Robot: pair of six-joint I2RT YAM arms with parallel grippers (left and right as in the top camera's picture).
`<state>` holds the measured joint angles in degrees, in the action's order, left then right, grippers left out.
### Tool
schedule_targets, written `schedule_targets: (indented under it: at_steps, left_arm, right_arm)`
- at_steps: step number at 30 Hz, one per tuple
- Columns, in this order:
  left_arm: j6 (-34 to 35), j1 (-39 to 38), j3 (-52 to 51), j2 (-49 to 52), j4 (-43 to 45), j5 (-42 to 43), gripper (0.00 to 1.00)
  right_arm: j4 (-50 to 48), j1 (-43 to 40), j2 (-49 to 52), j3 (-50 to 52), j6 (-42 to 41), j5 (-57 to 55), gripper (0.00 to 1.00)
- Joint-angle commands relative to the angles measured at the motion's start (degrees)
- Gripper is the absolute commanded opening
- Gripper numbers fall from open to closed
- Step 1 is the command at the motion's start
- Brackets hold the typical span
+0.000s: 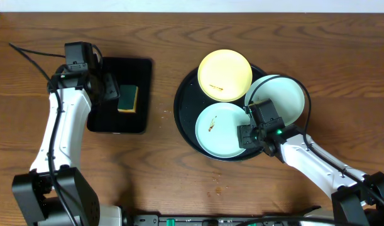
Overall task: Clean dirty plates on tray and stack at the side
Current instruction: 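Lower the left gripper into the black tray and grasp the sponge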
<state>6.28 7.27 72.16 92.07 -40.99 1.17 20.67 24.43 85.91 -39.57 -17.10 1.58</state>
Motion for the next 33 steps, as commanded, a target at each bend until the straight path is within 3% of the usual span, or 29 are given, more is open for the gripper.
schedule_targets:
  at_steps: [1, 5, 17, 22, 30, 33]
  left_arm:
    - [1.03, -1.07, -0.52, 1.92, 0.39, 0.02, 0.69]
    - [-3.58, -2.16, -1.09, 5.75, 2.84, 2.93, 0.69]
    - [-4.81, -2.21, -1.11, 10.71, 8.59, 3.15, 0.70]
    - [-5.22, -2.21, -1.11, 10.71, 8.74, 3.13, 0.70]
    - [-6.34, -2.21, -1.70, 10.71, 8.98, 3.13, 0.70]
    - [-6.43, -2.21, -1.70, 10.71, 9.40, 3.13, 0.70]
  right_arm:
    - [1.16, 0.52, 0.48, 0.17, 0.46, 0.26, 0.72]
    - [3.98, 0.52, 0.48, 0.17, 0.46, 0.42, 0.71]
    - [2.97, 0.52, 0.48, 0.24, -1.31, 0.39, 0.29]
    - [1.07, 0.52, 0.50, 0.28, -1.33, 0.31, 0.18]
    - [-1.14, 0.52, 2.56, 1.16, -5.20, -3.26, 0.22]
    - [-2.69, 0.52, 3.39, 1.16, -5.22, -3.26, 0.17]
